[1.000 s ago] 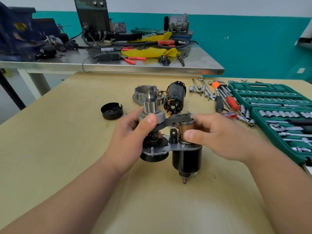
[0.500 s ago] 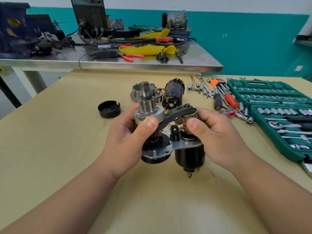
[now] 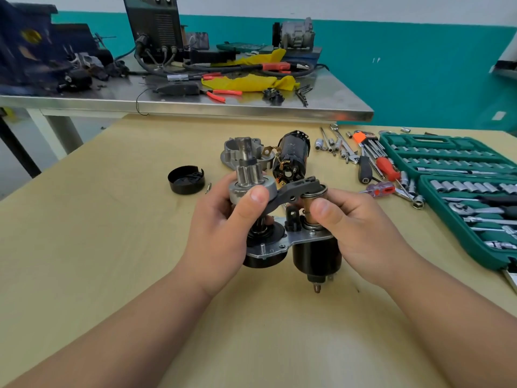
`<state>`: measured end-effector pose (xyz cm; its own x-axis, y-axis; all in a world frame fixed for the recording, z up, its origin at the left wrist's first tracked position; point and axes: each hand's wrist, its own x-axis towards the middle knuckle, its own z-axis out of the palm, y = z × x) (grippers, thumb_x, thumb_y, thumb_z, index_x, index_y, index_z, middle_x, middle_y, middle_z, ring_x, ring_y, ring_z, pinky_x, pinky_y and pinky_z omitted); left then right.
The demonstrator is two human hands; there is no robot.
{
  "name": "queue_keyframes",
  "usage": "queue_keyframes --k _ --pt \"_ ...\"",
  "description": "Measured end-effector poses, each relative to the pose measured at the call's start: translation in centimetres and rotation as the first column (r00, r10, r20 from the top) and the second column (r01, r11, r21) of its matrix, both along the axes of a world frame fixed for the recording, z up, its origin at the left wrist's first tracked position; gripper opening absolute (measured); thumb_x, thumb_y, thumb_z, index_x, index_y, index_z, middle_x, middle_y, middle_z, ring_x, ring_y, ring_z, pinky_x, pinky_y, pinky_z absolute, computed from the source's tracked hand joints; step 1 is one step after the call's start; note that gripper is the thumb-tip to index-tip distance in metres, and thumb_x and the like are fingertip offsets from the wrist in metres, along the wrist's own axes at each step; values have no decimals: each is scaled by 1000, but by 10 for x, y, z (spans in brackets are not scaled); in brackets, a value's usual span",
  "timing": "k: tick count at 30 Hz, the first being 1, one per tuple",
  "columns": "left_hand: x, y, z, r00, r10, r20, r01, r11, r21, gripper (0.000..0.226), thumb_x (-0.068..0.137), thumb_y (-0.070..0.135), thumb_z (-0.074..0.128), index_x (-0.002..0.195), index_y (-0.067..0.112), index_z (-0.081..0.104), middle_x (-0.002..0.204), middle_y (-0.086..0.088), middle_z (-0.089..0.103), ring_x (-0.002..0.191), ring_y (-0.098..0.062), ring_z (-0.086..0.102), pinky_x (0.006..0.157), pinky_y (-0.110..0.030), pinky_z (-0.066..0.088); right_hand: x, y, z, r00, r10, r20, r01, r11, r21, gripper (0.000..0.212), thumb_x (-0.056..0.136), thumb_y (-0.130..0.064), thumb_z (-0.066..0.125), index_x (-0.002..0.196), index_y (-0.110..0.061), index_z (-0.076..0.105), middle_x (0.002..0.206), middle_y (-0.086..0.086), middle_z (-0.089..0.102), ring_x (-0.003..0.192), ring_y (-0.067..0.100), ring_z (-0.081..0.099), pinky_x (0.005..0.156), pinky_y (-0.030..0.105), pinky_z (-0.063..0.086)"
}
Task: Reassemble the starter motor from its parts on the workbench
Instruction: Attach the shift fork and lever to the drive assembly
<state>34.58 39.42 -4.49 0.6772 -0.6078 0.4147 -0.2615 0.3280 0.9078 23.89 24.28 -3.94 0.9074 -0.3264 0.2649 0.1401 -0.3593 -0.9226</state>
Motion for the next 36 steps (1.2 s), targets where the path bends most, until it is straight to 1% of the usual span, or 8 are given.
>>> queue_keyframes --k 5,12,16,20,23,26,29,36 --pt "0 -1 -1 1000 1 -7 -1 1000 0 23 79 52 56 94 41 71 84 6 71 72 -13 66 69 -29 58 2 -2 -2 999 5 -46 -5 1000 4 35 75 -67 54 95 -45 73 88 -9 74 83 4 67 76 30 44" --pt "9 2 0 998 -48 32 47 999 13 23 81 47 56 95 38 72 83 8 70 73 -9 65 67 -23 54 -1 -6 2 994 24 -105 -42 984 -172 18 85 -50 51 85 -50 69 70 -23 67 66 -10 59 59 6 41" --pt "19 2 -1 997 -71 36 69 997 42 26 81 47 56 94 34 73 81 6 68 77 -13 65 70 -26 55 -2 -10 -1 996 23 -83 -41 973 -226 31 84 -59 46 111 -52 57 100 -29 64 93 -14 57 75 7 42" --pt "26 0 -1 991 -133 3 133 990 55 29 82 44 56 100 29 73 92 6 71 88 -15 67 75 -27 52 6 -3 0 987 54 153 -12 965 -263 44 95 -42 35 139 -38 35 141 -19 46 130 -7 41 101 15 39" --pt "26 -2 -3 990 -139 -38 140 989 37 31 83 43 56 103 24 71 97 -1 72 93 -21 67 79 -32 52 11 6 -8 976 72 204 5 935 -354 47 95 -38 35 137 -20 43 130 1 56 118 12 55 96 30 46" --pt "24 -4 -4 994 -102 -43 103 994 32 31 80 44 56 99 23 70 99 -8 69 95 -26 65 86 -45 51 15 12 -16 932 10 362 147 902 -405 41 94 -27 39 127 -6 53 125 6 57 118 15 55 98 29 45" --pt "22 -4 -4 995 -85 -43 86 996 13 33 80 43 56 100 20 69 97 -10 67 93 -26 64 83 -42 52 16 11 -19 886 -12 463 234 875 -425 36 95 -20 40 121 -3 58 128 6 56 125 16 52 103 30 42" --pt "20 -5 -1 998 -6 -58 10 997 74 36 79 48 57 89 15 68 89 -9 68 87 -27 65 84 -55 52 22 9 -19 860 -100 501 321 869 -377 36 96 -18 37 107 1 65 105 4 63 105 11 60 90 20 45"
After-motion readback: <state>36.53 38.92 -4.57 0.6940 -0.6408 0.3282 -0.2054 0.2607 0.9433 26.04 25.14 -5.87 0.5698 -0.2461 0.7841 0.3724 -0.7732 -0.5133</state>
